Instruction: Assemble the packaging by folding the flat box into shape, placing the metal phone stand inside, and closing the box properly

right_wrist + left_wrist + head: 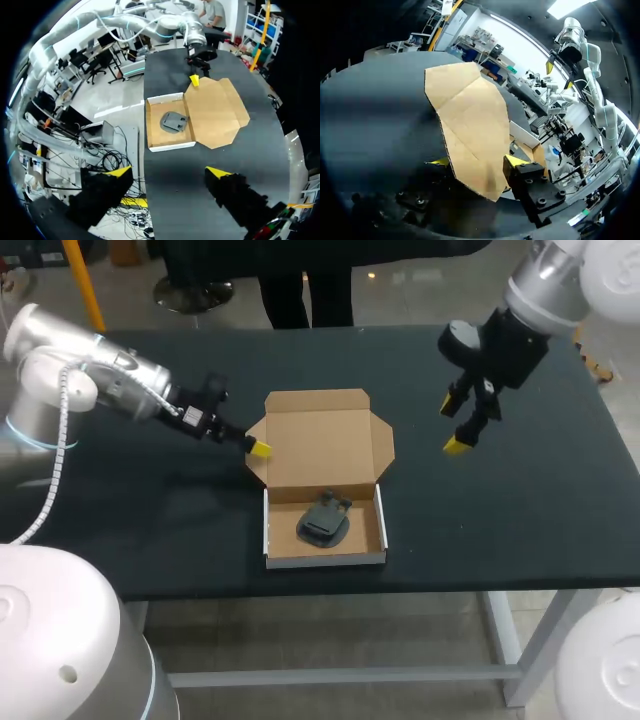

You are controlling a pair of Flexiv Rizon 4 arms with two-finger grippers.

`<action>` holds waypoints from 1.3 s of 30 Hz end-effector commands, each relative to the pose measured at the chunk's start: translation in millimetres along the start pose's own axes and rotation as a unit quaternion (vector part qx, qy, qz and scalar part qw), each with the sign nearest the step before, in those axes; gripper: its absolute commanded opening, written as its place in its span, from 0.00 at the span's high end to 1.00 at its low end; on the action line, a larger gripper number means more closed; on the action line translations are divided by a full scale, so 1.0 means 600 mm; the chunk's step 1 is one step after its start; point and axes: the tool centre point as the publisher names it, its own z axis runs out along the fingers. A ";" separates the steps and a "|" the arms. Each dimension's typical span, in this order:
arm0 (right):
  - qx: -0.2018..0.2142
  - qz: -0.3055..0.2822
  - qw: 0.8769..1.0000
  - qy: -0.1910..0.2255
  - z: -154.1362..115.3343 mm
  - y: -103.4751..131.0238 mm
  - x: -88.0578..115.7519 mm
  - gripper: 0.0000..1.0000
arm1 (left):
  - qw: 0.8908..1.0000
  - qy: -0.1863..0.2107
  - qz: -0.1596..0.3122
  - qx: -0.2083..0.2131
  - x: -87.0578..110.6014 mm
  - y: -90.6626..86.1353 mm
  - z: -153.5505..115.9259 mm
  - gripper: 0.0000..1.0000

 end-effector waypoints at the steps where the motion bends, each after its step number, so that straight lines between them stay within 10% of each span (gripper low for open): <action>1: 0.004 0.000 1.000 0.006 -0.002 0.003 -0.005 0.00 | 1.000 0.009 0.003 0.000 -0.002 -0.003 0.009 0.50; 39: 0.014 -0.006 1.000 0.010 0.001 0.007 0.004 0.00 | 0.998 0.036 0.044 0.037 0.037 -0.026 0.027 0.78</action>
